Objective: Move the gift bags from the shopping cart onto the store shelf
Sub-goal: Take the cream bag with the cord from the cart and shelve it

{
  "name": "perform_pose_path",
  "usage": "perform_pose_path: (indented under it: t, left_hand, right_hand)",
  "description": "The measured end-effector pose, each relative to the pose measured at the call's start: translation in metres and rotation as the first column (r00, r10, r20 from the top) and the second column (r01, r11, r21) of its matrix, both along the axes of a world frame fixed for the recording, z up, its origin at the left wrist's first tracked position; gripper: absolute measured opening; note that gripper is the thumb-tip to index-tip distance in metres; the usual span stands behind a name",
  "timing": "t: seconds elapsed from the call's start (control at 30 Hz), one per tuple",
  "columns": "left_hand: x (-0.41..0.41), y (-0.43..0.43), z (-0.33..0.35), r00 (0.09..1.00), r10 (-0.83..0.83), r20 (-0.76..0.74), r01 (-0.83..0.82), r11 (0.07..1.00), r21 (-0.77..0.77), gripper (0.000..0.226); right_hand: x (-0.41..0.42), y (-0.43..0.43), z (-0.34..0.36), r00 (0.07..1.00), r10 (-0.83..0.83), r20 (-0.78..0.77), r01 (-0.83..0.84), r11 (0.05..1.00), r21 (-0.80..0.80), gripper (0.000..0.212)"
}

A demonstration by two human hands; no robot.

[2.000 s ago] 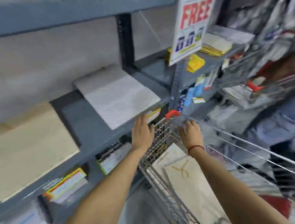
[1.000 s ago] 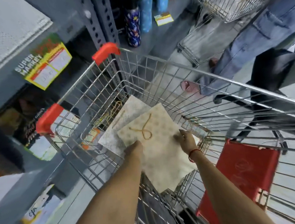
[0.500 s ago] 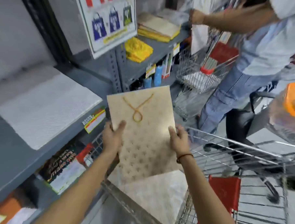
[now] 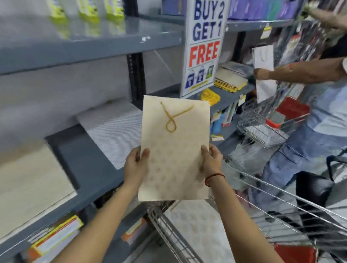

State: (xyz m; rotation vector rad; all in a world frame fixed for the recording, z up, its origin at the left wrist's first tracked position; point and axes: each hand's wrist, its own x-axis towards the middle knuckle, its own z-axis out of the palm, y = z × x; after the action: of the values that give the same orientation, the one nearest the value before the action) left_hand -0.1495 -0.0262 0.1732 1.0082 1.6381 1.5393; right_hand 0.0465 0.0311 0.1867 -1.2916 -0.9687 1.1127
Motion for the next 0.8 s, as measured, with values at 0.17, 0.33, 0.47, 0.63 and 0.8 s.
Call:
perform_pose_path:
  t: [0.17,0.33,0.47,0.63,0.8]
  left_hand:
    - [-0.064,-0.044,0.002,0.984,0.171,-0.052,-0.172,0.984,-0.034,0.023]
    - [-0.144,-0.096,0.018,0.925,0.364,0.104,-0.369,0.929,0.036,0.016]
    - [-0.211,-0.148,0.016,0.807,0.543,0.231,-0.565,0.824,0.039,0.026]
    - [-0.269,-0.197,0.009,0.591,0.772,0.232,-0.772,0.625,-0.113,0.035]
    - [-0.296,-0.207,0.002,0.599,0.796,0.092,-0.777,0.605,-0.175,0.031]
  right_hand:
    - [-0.077,-0.008,0.017,0.989,0.099,0.110,-0.100,0.995,-0.004,0.009]
    - [-0.180,-0.033,0.024,0.956,0.256,0.140,-0.249,0.966,-0.067,0.030]
    - [-0.263,-0.065,0.030,0.892,0.433,0.131,-0.406,0.894,-0.191,0.028]
    - [-0.324,-0.105,0.015,0.625,0.685,0.375,-0.648,0.723,-0.241,0.023]
    - [-0.350,-0.127,-0.011,0.632,0.586,0.506,-0.610,0.780,-0.141,0.014]
